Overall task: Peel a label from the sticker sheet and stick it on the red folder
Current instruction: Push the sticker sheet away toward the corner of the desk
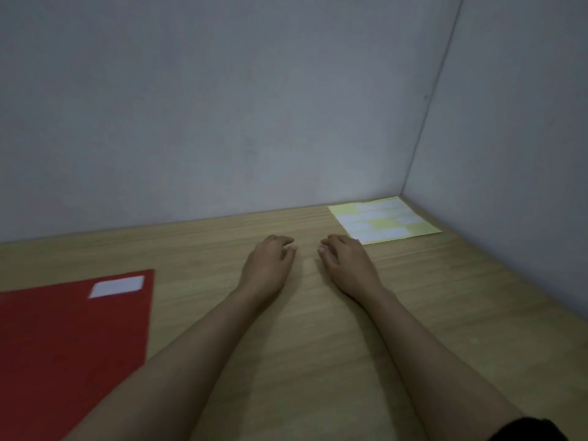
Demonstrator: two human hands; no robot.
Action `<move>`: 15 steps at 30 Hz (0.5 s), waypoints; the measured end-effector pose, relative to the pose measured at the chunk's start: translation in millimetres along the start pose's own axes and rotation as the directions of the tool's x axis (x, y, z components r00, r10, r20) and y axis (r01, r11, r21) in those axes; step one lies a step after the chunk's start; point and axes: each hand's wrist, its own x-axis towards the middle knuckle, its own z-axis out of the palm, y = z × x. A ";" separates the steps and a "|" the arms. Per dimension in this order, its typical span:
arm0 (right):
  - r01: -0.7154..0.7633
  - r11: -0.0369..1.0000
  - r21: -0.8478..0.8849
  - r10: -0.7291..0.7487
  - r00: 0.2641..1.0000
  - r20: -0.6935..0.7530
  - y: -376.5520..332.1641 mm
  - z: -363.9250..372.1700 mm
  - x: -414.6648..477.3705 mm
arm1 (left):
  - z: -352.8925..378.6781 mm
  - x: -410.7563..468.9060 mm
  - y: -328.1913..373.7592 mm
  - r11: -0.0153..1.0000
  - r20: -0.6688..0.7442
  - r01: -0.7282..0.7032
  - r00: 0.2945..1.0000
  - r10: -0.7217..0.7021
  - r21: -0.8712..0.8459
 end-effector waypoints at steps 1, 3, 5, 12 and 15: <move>0.031 0.999 0.027 -0.031 0.999 0.015 -20.2 5.7 -9.2 | -16.2 -15.1 -8.4 1.000 -0.028 0.008 1.000 -0.008 -0.004; 0.079 0.993 0.088 -0.083 0.995 0.051 -58.0 18.7 -25.1 | -47.1 -42.4 -26.4 1.000 -0.087 0.023 0.996 -0.023 0.001; 0.110 0.983 0.149 -0.125 0.988 0.093 -96.4 31.4 -41.4 | -79.3 -69.5 -46.4 0.998 -0.133 0.052 0.990 -0.047 0.035; 0.131 0.961 0.242 -0.194 0.946 0.258 -216.5 66.8 -105.1 | -189.3 -172.5 -124.8 0.973 -0.262 0.184 0.954 -0.143 0.138; 0.124 0.979 0.162 -0.171 0.930 0.326 -247.0 79.0 -125.1 | -215.9 -209.6 -152.4 0.932 -0.222 0.291 0.944 -0.243 0.217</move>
